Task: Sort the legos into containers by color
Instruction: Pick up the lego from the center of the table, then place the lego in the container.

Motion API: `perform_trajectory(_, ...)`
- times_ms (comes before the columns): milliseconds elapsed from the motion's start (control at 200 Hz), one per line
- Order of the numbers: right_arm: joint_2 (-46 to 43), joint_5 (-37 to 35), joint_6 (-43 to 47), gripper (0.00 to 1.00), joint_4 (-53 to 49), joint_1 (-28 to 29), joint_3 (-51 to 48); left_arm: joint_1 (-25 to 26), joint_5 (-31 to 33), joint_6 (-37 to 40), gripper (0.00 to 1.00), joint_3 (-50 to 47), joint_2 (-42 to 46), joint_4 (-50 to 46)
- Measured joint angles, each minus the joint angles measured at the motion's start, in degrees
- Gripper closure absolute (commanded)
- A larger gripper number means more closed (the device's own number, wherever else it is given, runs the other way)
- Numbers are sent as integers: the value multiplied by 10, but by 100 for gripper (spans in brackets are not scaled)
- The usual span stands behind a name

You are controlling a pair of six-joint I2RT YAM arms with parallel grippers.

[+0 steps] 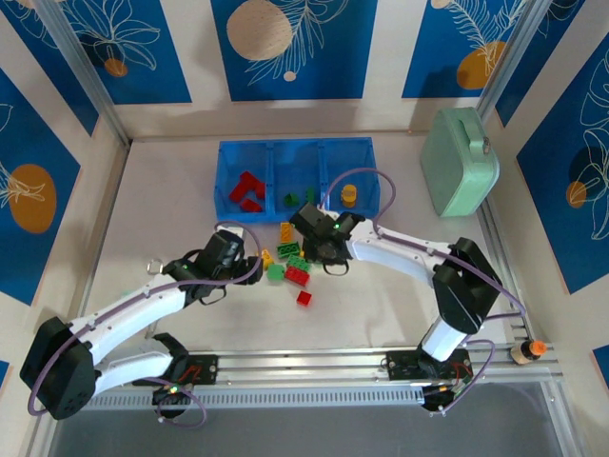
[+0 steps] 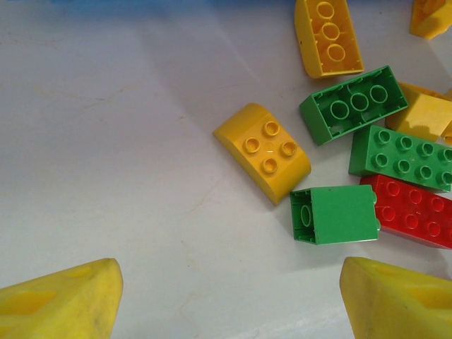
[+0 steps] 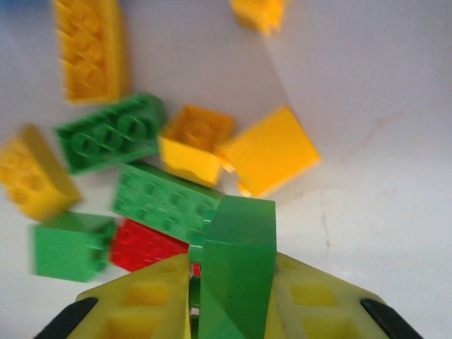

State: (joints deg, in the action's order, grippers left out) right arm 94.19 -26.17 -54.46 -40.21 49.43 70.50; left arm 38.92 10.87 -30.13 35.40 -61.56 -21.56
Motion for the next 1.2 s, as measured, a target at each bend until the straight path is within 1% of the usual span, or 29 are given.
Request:
perform_trajectory(160, 7, -2, 48, 75, -9, -29, 76, 2, -9, -13, 20, -20, 0, 11)
perform_trajectory(315, 54, 5, 96, 74, -13, -67, 159, 14, -16, -30, 20, -50, 3, 15)
perform_trajectory(480, 130, 20, 141, 74, -25, -96, 249, 27, -18, -45, 20, -68, 19, 15)
perform_trajectory(635, 219, 33, 177, 74, -50, -116, 356, 37, -18, -56, 20, -75, 29, 14)
perform_trajectory(911, 349, 42, 215, 73, -106, -128, 516, 44, -18, -61, 20, -80, 56, 10)
perform_trajectory(1116, 402, 41, 226, 68, -145, -131, 587, 45, -18, -63, 20, -80, 77, -1)
perform_trajectory(1146, 407, 41, 228, 66, -149, -131, 595, 45, -18, -65, 20, -80, 80, -3)
perform_trajectory(1201, 413, 41, 229, 57, -155, -131, 605, 45, -18, -65, 20, -80, 85, -5)
